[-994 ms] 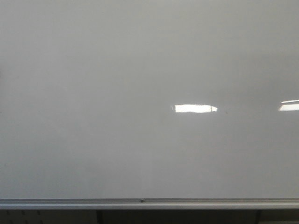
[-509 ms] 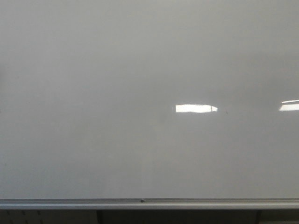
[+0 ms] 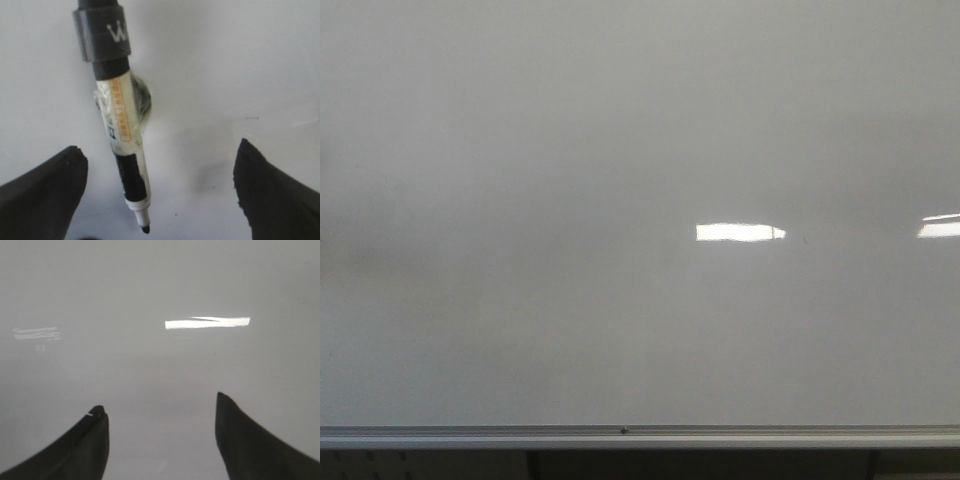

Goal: Write number 1 on whiteboard

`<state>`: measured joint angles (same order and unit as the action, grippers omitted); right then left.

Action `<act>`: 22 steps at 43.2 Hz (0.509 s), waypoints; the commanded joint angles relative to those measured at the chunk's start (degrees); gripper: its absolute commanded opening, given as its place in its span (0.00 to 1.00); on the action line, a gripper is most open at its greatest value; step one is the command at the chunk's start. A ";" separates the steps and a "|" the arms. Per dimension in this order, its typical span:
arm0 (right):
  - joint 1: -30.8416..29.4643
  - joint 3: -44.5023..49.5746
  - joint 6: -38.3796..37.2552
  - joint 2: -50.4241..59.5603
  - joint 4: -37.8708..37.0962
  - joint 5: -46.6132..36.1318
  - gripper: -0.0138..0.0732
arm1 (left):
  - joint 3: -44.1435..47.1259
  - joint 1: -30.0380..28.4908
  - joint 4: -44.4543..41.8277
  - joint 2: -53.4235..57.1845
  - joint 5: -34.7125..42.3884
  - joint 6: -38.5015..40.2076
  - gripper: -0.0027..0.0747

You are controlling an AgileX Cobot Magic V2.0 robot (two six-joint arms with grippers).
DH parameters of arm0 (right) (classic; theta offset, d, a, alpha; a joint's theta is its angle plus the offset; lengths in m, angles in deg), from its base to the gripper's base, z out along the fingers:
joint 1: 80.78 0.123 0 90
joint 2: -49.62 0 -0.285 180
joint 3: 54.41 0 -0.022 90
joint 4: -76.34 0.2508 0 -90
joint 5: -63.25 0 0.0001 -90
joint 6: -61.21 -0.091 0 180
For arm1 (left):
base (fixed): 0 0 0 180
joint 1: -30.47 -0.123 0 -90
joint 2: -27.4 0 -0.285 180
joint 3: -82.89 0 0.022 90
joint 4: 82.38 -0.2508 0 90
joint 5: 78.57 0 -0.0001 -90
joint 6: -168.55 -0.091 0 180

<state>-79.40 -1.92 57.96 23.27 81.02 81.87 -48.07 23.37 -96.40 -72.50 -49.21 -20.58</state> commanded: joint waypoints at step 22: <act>-0.27 -1.92 0.10 -0.91 -0.45 -4.18 0.72 | -3.73 -0.04 5.33 -5.41 9.50 -0.14 0.77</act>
<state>-79.40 -1.92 57.96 23.22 81.02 81.97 -50.33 23.37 -91.99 -79.39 -45.59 -20.67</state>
